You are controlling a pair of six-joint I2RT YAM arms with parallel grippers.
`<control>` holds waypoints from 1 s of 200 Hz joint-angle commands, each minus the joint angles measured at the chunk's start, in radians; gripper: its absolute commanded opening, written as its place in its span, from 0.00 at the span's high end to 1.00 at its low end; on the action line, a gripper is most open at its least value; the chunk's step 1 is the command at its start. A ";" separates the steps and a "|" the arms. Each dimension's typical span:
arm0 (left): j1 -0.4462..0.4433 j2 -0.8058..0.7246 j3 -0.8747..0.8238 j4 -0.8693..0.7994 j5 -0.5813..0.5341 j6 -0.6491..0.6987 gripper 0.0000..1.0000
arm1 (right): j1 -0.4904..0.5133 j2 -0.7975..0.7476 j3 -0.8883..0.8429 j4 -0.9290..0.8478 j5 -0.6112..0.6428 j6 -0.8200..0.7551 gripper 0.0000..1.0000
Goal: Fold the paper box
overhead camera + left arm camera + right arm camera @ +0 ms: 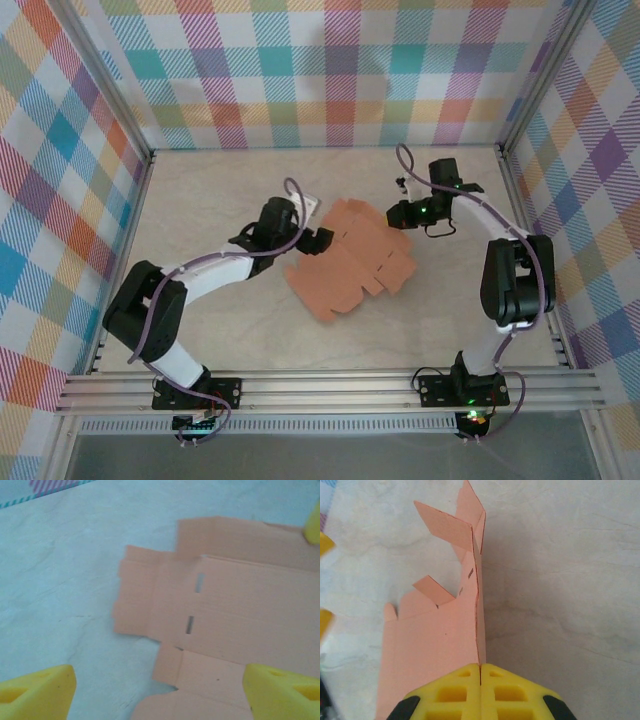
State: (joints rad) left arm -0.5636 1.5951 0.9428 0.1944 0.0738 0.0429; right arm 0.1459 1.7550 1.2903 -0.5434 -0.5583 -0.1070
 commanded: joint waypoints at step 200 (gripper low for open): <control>0.324 0.114 0.014 0.064 0.151 -0.362 0.05 | 0.518 -0.229 -0.543 0.809 1.146 -0.636 1.00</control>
State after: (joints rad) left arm -0.2626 1.6806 0.9562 0.2619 0.2195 -0.2890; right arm 0.6304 1.5471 0.7795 0.1448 0.4297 -0.6510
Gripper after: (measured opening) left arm 0.948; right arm 0.046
